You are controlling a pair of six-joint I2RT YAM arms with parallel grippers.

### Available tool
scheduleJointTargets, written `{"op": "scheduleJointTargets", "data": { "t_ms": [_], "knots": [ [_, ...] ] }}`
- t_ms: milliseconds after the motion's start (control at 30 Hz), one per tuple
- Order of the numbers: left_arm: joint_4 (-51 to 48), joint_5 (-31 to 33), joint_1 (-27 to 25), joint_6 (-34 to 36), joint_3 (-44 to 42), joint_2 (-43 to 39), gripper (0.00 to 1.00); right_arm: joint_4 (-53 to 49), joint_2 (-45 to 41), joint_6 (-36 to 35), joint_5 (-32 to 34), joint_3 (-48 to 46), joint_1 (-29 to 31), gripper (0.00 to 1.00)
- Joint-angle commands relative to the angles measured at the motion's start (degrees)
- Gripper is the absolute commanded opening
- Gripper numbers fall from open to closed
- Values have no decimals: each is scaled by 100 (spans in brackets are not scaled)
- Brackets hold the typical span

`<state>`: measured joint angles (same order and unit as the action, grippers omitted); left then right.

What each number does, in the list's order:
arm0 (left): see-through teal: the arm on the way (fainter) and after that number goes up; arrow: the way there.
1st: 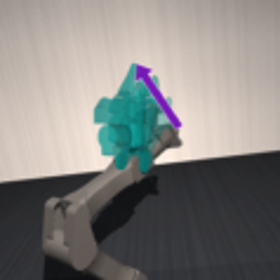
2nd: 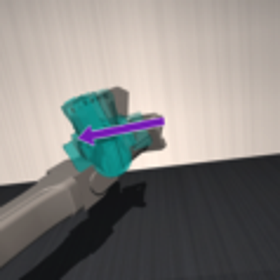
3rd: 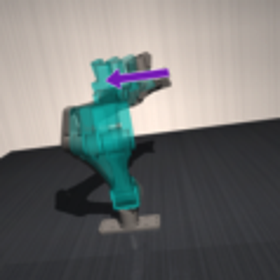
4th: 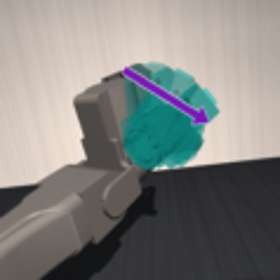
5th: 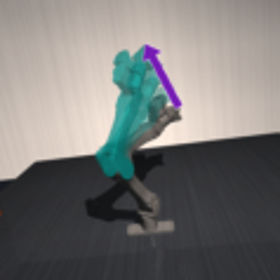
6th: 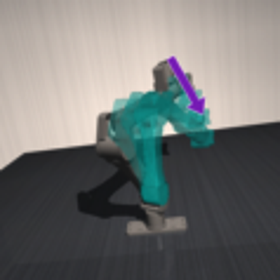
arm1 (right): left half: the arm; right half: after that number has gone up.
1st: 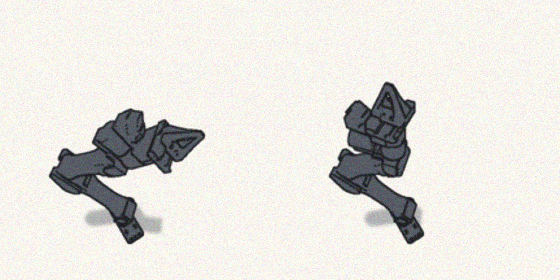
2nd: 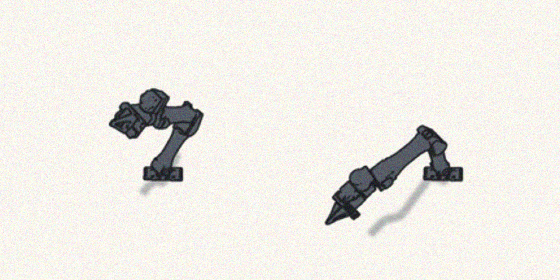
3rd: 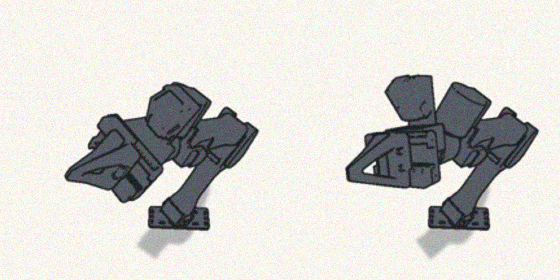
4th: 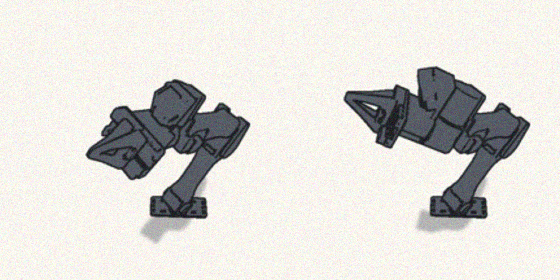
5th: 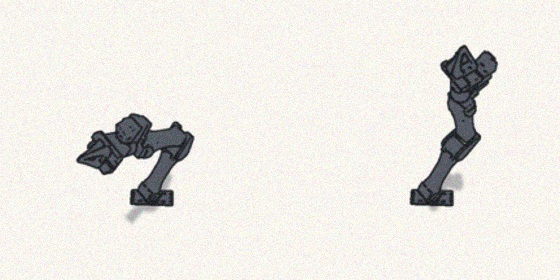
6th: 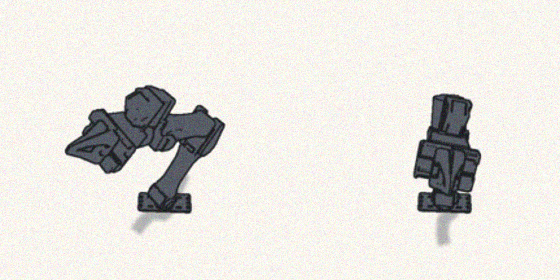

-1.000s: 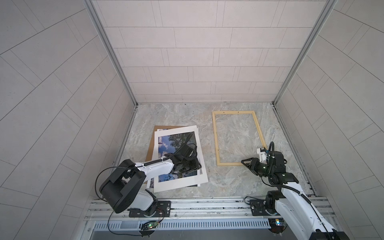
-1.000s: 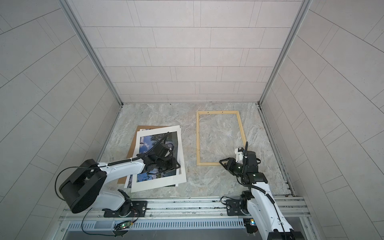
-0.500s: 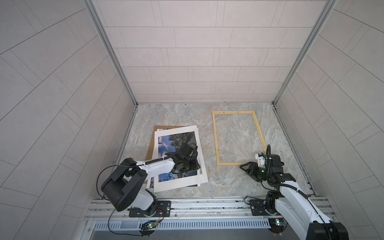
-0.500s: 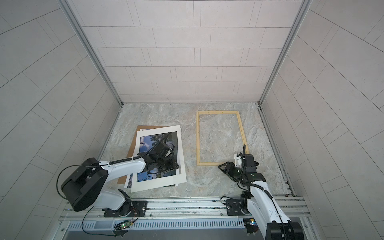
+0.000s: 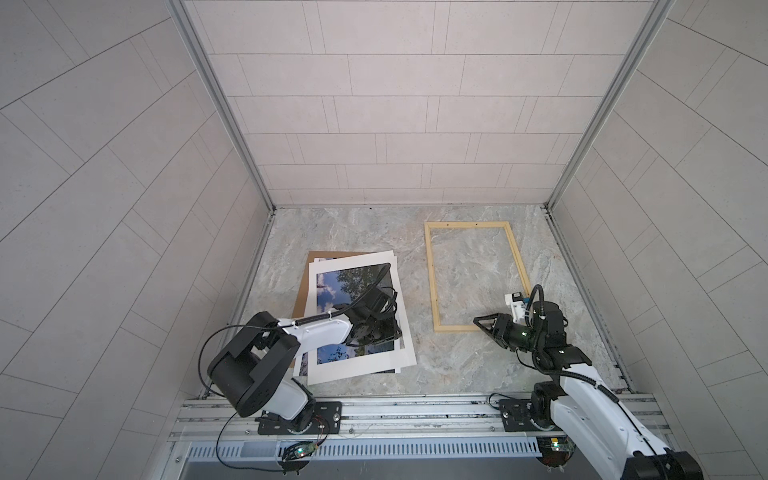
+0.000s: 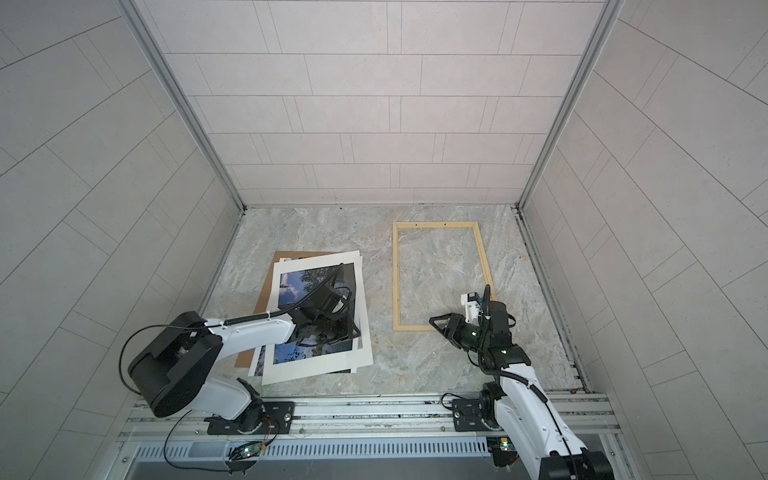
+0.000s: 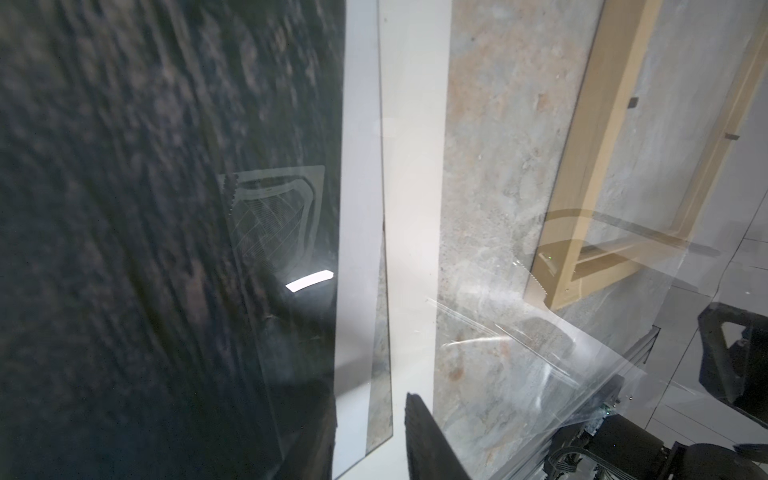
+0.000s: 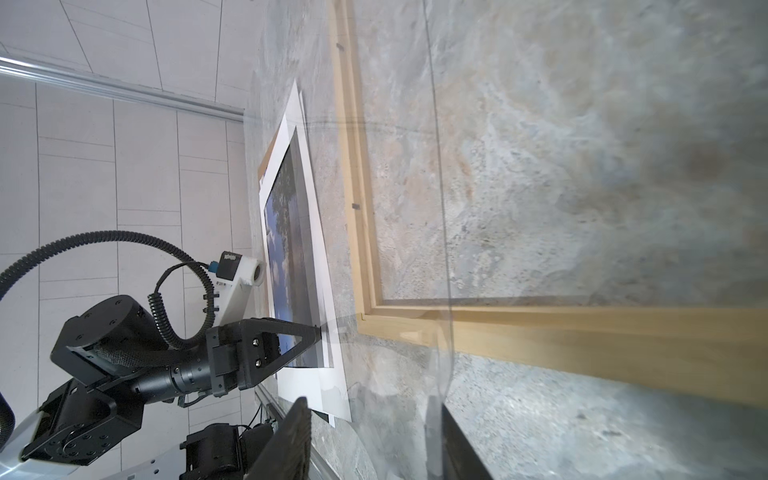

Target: Put the photo into the frame

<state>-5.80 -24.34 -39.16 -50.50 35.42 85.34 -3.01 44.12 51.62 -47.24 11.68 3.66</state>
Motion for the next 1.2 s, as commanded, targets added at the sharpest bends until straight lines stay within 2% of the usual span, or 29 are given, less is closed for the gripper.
{"op": "scheduleJointTargets", "data": {
  "t_ms": [0,100,233,333,467,600,733,900,1167],
  "knots": [
    [-211,54,-42,111,17,167,35,392,256,128,304,92,287,42],
    [-218,48,-39,111,23,131,35,239,318,-38,611,222,462,37],
    [-213,16,-40,149,57,63,35,151,225,-114,790,246,481,13],
    [-282,-57,-40,252,141,24,35,208,154,-9,795,221,486,0],
    [-621,-74,-17,503,363,-152,38,647,150,429,680,74,481,0],
    [-1367,120,158,860,531,-672,54,1430,139,1233,453,-116,409,0],
    [-1771,57,650,1020,297,-1373,67,2039,222,2035,123,-119,345,0],
    [-1520,-278,875,810,-35,-1755,70,2735,454,2924,-146,-127,296,0],
    [-828,-703,1123,390,-530,-1773,71,3340,745,3540,-393,-150,236,0]
  ]
}}
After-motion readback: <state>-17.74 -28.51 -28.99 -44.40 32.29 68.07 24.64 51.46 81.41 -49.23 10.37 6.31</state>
